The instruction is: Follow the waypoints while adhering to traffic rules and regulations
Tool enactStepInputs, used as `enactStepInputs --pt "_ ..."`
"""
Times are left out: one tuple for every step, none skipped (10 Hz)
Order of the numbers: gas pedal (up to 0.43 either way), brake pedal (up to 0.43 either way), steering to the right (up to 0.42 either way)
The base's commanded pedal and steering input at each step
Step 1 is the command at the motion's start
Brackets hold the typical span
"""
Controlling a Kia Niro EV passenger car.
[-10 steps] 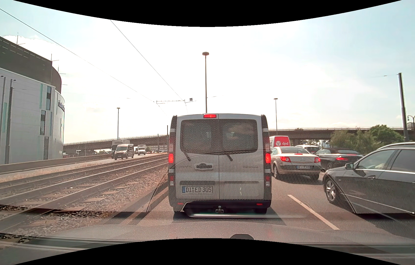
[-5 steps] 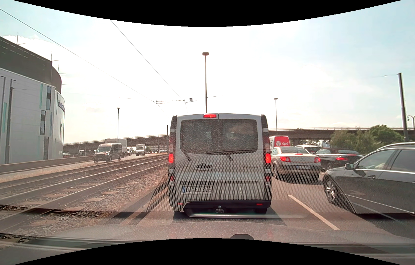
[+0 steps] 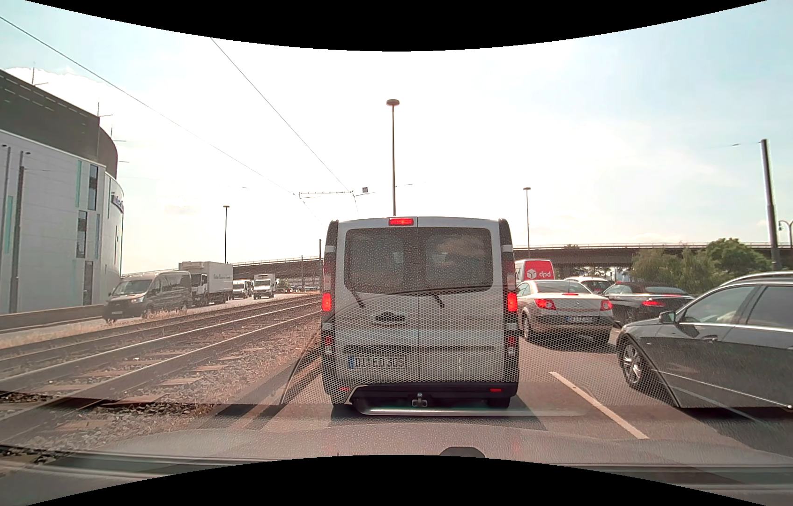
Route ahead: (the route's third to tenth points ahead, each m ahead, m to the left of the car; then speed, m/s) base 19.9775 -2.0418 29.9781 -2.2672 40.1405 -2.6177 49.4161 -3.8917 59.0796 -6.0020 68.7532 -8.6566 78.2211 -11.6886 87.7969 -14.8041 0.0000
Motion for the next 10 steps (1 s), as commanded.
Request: enactStepInputs --pt "0.0 0.244 -0.003" --pt "0.0 0.244 -0.003" --pt "0.0 0.25 -0.003" --pt "0.0 0.244 -0.003" --pt "0.0 0.244 -0.003" --pt "0.0 0.25 -0.003" --pt "0.0 0.25 -0.003" --pt "0.0 0.25 -0.003" --pt "0.0 0.25 -0.003" --pt "0.0 0.25 -0.003"
